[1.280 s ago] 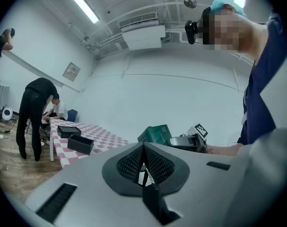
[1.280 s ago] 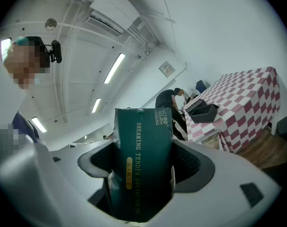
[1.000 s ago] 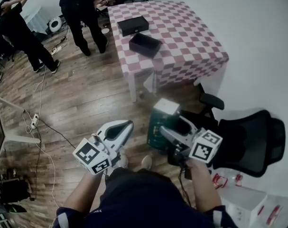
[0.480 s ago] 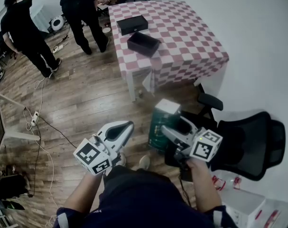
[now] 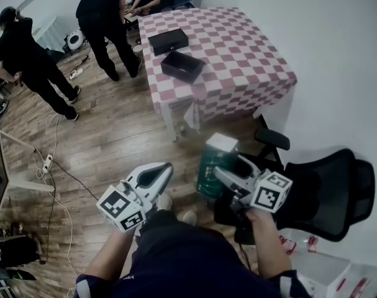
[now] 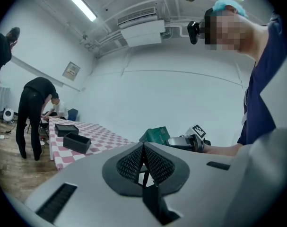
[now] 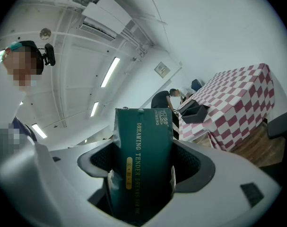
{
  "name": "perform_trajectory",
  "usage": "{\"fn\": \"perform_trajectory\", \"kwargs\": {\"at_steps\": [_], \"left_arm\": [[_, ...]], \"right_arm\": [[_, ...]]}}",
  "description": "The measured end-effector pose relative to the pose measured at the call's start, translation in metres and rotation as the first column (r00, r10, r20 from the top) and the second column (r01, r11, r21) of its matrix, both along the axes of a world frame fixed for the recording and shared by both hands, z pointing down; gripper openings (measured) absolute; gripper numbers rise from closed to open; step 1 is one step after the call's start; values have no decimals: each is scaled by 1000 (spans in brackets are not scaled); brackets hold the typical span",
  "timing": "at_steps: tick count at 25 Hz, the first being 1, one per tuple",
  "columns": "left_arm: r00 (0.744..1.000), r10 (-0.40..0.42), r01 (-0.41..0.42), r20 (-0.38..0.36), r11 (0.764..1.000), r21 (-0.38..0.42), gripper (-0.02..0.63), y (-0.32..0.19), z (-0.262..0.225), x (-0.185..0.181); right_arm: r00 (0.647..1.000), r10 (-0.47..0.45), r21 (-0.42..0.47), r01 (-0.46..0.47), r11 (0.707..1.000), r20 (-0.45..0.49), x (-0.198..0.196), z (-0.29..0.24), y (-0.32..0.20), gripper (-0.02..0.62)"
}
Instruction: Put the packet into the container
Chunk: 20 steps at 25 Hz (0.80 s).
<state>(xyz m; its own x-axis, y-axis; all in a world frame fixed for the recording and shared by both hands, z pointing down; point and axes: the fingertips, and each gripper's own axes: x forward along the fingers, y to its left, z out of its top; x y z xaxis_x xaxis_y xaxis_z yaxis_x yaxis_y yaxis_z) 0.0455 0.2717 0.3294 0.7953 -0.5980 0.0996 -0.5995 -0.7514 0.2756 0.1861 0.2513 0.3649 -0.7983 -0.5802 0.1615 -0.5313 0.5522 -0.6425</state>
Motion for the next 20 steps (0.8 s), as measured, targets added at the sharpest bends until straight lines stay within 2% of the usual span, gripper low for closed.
{"fn": "perform_trajectory", "kwargs": {"at_steps": [5, 11, 16, 20], "left_arm": [[1000, 16, -16, -7, 1000, 9, 25, -23, 3, 8], [1000, 13, -14, -27, 1000, -3, 25, -65, 16, 0], [999, 22, -23, -33, 999, -27, 23, -118, 26, -22], [999, 27, -28, -35, 998, -47, 25, -169, 32, -49]], "right_arm": [[1000, 17, -2, -17, 1000, 8, 9, 5, -21, 385], [1000, 23, -5, -23, 1000, -15, 6, 15, -61, 385], [999, 30, -30, -31, 999, -37, -15, 28, -113, 385], [999, 11, -32, -12, 999, -37, -50, 33, -164, 385]]}}
